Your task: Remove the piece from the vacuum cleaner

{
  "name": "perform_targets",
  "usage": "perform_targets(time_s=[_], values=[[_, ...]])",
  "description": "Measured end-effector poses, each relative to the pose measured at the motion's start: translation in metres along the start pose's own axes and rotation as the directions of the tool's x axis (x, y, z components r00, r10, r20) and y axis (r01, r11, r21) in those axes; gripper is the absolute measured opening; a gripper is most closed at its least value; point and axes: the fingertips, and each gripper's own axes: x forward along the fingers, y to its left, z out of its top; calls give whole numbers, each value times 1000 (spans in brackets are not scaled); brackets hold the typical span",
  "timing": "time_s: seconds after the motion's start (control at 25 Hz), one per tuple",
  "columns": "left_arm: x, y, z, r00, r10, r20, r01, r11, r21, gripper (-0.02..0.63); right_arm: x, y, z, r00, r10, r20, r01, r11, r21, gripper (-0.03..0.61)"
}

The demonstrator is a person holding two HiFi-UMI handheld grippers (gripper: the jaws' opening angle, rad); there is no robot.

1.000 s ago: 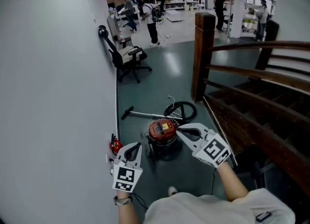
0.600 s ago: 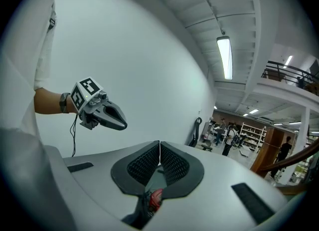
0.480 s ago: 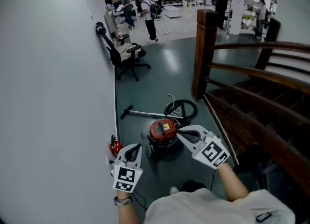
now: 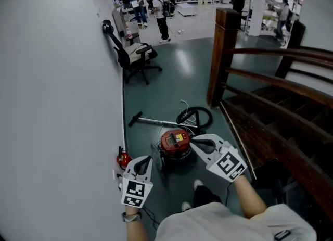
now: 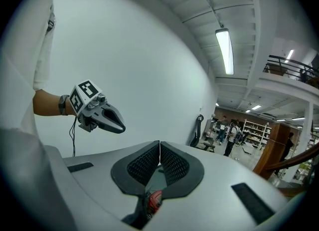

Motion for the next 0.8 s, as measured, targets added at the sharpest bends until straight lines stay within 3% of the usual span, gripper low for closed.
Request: perform_targets(time_s=[0.8], values=[[93,83,-27,993,67,-100,-76,993,-86,-1,110,-86,-37,997,79,-1,-79,995,55,28]])
